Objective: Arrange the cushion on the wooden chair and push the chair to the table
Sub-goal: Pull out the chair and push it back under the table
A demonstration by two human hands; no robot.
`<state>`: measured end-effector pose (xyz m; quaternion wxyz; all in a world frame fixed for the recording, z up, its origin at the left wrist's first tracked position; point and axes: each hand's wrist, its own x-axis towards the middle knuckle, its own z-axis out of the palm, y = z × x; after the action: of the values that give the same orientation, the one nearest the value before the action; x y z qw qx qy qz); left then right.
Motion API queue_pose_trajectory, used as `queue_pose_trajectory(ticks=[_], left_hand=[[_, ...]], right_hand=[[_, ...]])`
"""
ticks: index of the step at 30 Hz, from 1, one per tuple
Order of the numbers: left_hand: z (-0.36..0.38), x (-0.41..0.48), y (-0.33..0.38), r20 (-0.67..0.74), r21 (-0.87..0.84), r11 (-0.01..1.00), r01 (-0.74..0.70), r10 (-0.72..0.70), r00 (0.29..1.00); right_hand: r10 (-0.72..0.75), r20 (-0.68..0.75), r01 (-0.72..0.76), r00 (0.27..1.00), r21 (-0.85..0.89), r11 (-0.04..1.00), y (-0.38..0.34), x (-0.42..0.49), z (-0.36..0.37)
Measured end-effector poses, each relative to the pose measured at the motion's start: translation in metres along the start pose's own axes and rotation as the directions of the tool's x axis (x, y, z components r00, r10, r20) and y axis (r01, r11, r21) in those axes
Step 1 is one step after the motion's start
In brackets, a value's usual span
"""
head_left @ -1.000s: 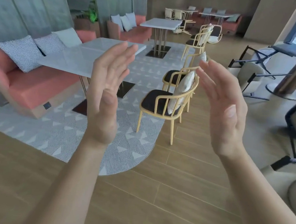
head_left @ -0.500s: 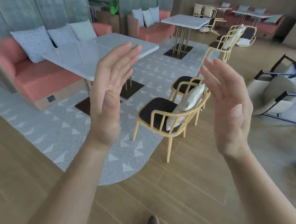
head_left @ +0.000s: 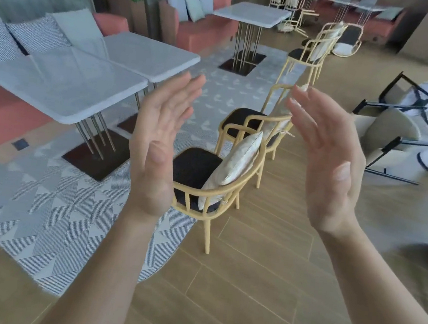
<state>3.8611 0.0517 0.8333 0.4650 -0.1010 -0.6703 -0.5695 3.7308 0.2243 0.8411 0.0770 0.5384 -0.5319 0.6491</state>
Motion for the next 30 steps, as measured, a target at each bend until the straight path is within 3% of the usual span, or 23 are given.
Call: queue_pose_trajectory(ticks=[12, 18, 30], left_hand=[[0.125, 0.092, -0.123, -0.179, 0.202, 0.977, 0.061, -0.024, 0.984], [0.145, 0.133, -0.163, -0.328, 0.296, 0.95, 0.099, 0.004, 0.945], [0.153, 0.188, -0.301, -0.559, 0.388, 0.911, 0.144, 0.108, 0.822]], right_hand=[[-0.058, 0.117, 0.028, 0.991, 0.239, 0.971, 0.175, 0.102, -0.129], [-0.017, 0.228, -0.08, 0.973, 0.406, 0.91, 0.247, 0.155, -0.146], [-0.066, 0.447, -0.183, 0.892, 0.492, 0.851, 0.403, 0.221, -0.155]])
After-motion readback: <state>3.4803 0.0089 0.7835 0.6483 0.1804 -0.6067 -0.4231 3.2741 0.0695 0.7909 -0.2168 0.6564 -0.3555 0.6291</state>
